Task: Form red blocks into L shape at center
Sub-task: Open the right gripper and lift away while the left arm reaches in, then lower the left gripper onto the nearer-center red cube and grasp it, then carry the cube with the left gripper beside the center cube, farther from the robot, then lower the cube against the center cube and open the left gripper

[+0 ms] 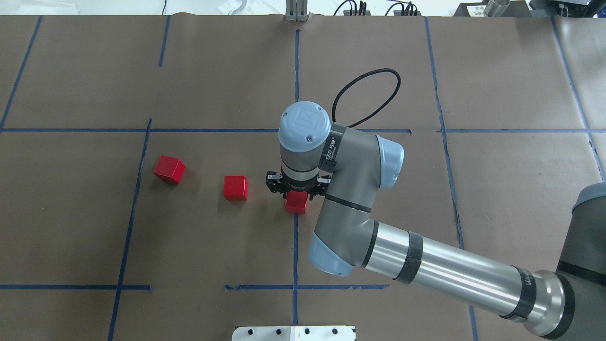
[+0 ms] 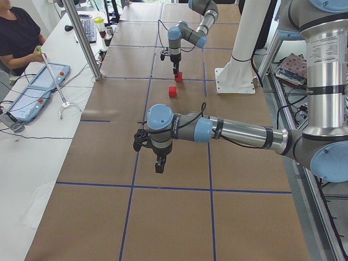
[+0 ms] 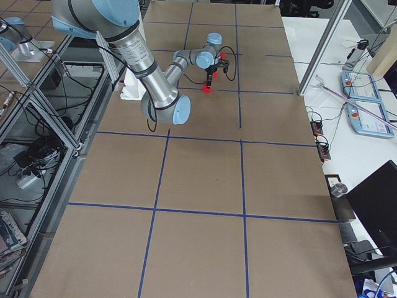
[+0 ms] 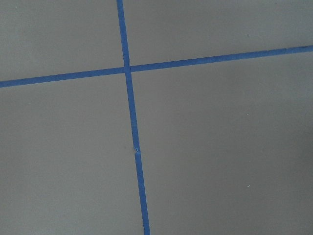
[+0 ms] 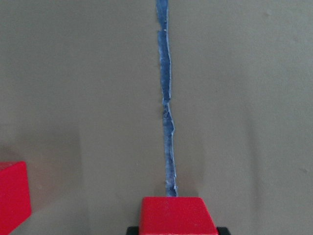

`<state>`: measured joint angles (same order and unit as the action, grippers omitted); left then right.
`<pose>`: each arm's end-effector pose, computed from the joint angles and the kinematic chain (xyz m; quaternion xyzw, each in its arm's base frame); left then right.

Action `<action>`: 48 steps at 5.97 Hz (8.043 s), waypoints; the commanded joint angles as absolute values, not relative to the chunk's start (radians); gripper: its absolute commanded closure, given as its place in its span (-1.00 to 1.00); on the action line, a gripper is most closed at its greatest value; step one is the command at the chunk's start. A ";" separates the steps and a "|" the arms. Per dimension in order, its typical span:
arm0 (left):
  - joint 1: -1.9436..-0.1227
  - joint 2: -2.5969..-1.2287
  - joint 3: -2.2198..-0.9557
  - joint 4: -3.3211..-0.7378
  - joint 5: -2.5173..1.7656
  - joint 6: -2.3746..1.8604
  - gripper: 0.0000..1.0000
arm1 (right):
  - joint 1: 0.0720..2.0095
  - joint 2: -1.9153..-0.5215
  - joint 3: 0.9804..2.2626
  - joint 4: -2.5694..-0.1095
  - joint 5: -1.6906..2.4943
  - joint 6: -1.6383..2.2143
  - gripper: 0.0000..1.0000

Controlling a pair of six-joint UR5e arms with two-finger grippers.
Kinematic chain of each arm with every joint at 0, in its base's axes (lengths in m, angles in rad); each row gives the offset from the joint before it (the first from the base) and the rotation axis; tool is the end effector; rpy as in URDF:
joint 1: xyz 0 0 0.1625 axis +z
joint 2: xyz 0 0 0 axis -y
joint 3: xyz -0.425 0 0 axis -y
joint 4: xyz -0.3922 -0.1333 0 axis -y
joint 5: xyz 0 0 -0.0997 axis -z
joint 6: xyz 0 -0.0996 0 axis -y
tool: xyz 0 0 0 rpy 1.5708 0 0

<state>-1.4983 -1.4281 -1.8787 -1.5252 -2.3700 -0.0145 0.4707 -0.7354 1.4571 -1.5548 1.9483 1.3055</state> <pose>-0.0303 -0.4370 0.5757 0.0381 0.3904 0.0499 0.9185 -0.6207 -0.4242 0.1900 -0.0359 -0.3934 0.0266 0.9183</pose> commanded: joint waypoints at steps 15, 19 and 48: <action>-0.551 -2.131 -1.681 -1.717 -1.904 -1.281 -1.00 | 0.733 -1.331 2.123 -1.572 1.937 1.282 -1.00; -0.526 -2.146 -1.629 -1.721 -1.867 -1.256 -0.58 | 0.730 -1.338 2.128 -1.572 1.936 1.282 -1.00; -0.465 -2.457 -1.431 -1.684 -1.807 -1.308 -1.00 | 0.722 -1.328 2.129 -1.572 1.902 1.285 -1.00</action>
<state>-0.4624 -2.4587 -1.4037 -1.6863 -1.8069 -1.3057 0.7215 -1.3291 2.1273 -1.5723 1.9018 1.2855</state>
